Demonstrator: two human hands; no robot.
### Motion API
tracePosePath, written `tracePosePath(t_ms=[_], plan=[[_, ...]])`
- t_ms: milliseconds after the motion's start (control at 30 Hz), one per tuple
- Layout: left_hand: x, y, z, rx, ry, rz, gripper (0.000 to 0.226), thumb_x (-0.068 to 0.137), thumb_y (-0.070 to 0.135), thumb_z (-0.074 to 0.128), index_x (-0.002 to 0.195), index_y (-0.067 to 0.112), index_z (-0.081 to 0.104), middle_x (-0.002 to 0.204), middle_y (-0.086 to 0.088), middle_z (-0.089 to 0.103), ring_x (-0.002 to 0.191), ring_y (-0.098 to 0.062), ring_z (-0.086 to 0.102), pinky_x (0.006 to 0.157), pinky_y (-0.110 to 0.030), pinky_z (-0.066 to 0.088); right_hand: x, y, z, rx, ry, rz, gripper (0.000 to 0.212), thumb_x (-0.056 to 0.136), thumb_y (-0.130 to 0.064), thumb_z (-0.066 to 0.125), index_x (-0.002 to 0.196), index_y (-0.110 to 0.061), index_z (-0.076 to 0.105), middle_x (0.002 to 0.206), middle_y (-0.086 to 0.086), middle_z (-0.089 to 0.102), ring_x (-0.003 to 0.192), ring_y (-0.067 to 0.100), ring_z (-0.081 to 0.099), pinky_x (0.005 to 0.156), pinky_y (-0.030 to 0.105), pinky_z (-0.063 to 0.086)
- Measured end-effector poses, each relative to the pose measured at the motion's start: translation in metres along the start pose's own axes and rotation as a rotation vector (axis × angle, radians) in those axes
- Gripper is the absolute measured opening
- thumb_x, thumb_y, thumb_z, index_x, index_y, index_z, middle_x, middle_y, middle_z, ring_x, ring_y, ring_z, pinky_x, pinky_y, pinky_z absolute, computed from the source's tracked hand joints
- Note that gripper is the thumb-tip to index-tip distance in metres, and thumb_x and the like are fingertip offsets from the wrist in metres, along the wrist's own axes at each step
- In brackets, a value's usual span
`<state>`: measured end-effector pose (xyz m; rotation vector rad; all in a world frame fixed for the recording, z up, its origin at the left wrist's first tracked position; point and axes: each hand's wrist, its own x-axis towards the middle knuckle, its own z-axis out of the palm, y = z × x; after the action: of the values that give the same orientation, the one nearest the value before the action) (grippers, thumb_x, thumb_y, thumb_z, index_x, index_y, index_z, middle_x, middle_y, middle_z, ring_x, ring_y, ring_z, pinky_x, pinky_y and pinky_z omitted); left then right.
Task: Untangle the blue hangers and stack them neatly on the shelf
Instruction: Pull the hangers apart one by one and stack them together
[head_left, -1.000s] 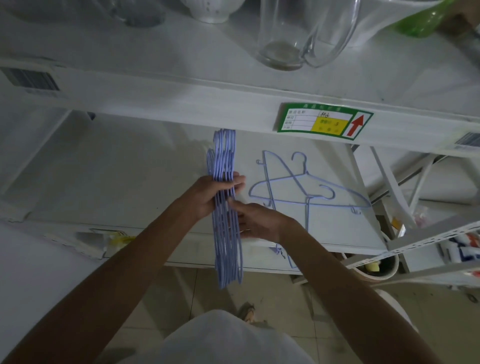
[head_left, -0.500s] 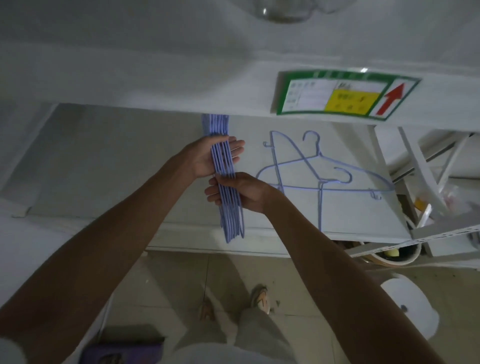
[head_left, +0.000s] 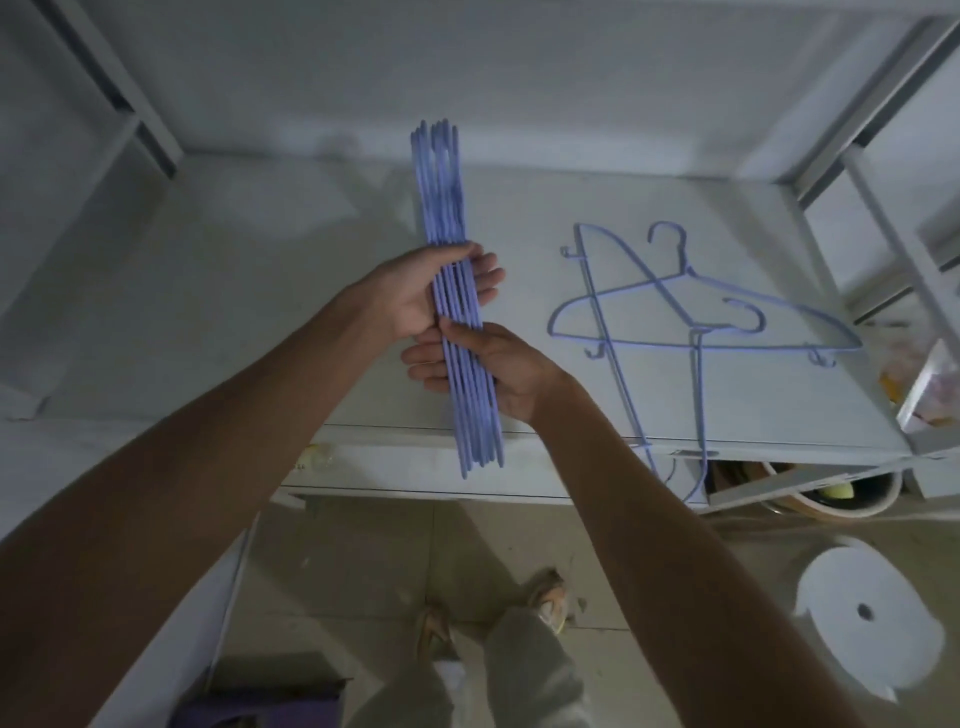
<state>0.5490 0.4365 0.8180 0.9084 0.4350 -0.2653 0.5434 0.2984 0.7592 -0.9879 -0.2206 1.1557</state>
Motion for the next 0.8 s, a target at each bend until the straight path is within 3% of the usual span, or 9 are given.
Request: tracePosePath(t_ms=[133, 200, 267, 433, 500, 567, 633, 700, 800], plan=[[-0.002, -0.009, -0.009, 0.001, -0.068, 0.095, 0.024, 0.105, 0.010, 0.038, 0.089, 0.008, 0.055, 0.075, -0.003, 0.073, 0.079, -0.018, 0.075, 0.079, -0.034, 0.063, -0.005, 0.008, 0.010, -0.029, -0.017, -0.019, 0.043, 0.110, -0.025, 0.041, 0.120, 0.013, 0.061, 0.101, 0.018, 0.078, 0.087, 0.026, 0.078, 0.078, 0.034, 0.063], [-0.002, -0.012, -0.009, 0.031, -0.077, 0.110, 0.024, 0.105, 0.011, 0.038, 0.089, 0.009, 0.055, 0.076, -0.004, 0.072, 0.080, -0.021, 0.075, 0.081, -0.037, 0.062, -0.006, 0.008, 0.011, -0.029, -0.008, -0.047, 0.048, 0.111, -0.023, 0.040, 0.129, 0.020, 0.052, 0.111, 0.027, 0.072, 0.086, 0.026, 0.078, 0.082, 0.036, 0.064], [-0.002, -0.013, -0.008, 0.083, -0.066, 0.126, 0.024, 0.105, 0.015, 0.040, 0.087, 0.010, 0.056, 0.077, -0.005, 0.070, 0.078, -0.025, 0.074, 0.078, -0.041, 0.063, -0.009, 0.004, 0.008, -0.024, -0.022, -0.079, 0.050, 0.111, -0.021, 0.039, 0.134, 0.023, 0.046, 0.116, 0.036, 0.061, 0.086, 0.026, 0.078, 0.083, 0.036, 0.063], [0.004, -0.015, -0.005, 0.172, -0.066, 0.175, 0.025, 0.106, 0.018, 0.040, 0.089, 0.010, 0.056, 0.076, -0.006, 0.075, 0.073, -0.025, 0.076, 0.064, -0.037, 0.063, -0.014, 0.002, 0.001, -0.049, -0.062, -0.088, 0.051, 0.112, -0.022, 0.037, 0.138, 0.022, 0.042, 0.115, 0.030, 0.061, 0.088, 0.025, 0.078, 0.081, 0.035, 0.063], [0.007, -0.019, -0.006, 0.196, -0.072, 0.187, 0.025, 0.106, 0.020, 0.039, 0.090, 0.012, 0.056, 0.075, -0.005, 0.073, 0.070, -0.024, 0.075, 0.065, -0.037, 0.063, -0.017, 0.002, 0.000, -0.070, -0.060, -0.101, 0.051, 0.112, -0.021, 0.035, 0.138, 0.023, 0.040, 0.121, 0.040, 0.057, 0.091, 0.034, 0.077, 0.083, 0.036, 0.063], [0.011, -0.021, -0.005, 0.238, -0.073, 0.193, 0.023, 0.106, 0.022, 0.041, 0.091, 0.014, 0.057, 0.073, -0.004, 0.072, 0.068, -0.024, 0.075, 0.066, -0.037, 0.064, -0.021, -0.002, -0.004, -0.099, -0.075, -0.080, 0.051, 0.112, -0.019, 0.033, 0.139, 0.023, 0.038, 0.130, 0.053, 0.045, 0.109, 0.058, 0.062, 0.093, 0.045, 0.059], [0.014, -0.021, -0.002, 0.270, -0.094, 0.202, 0.023, 0.106, 0.022, 0.042, 0.091, 0.014, 0.057, 0.073, -0.005, 0.072, 0.068, -0.025, 0.074, 0.065, -0.038, 0.064, -0.029, -0.008, -0.007, -0.187, -0.024, -0.030, 0.051, 0.112, -0.021, 0.036, 0.138, 0.022, 0.041, 0.132, 0.053, 0.044, 0.120, 0.067, 0.050, 0.103, 0.056, 0.049], [0.012, -0.020, 0.000, 0.305, -0.111, 0.211, 0.023, 0.106, 0.024, 0.042, 0.091, 0.015, 0.057, 0.074, -0.005, 0.073, 0.069, -0.025, 0.075, 0.066, -0.039, 0.064, -0.039, -0.013, -0.011, -0.357, 0.130, 0.022, 0.053, 0.108, -0.032, 0.049, 0.129, 0.016, 0.056, 0.123, 0.041, 0.062, 0.114, 0.054, 0.063, 0.102, 0.052, 0.053], [0.010, -0.020, -0.003, 0.295, -0.107, 0.230, 0.025, 0.106, 0.024, 0.040, 0.090, 0.015, 0.057, 0.073, -0.003, 0.073, 0.069, -0.023, 0.074, 0.067, -0.036, 0.063, -0.064, -0.030, -0.036, -0.525, 0.368, 0.025, 0.038, 0.105, -0.033, 0.054, 0.117, -0.001, 0.070, 0.107, 0.025, 0.075, 0.083, 0.032, 0.075, 0.075, 0.032, 0.062]])
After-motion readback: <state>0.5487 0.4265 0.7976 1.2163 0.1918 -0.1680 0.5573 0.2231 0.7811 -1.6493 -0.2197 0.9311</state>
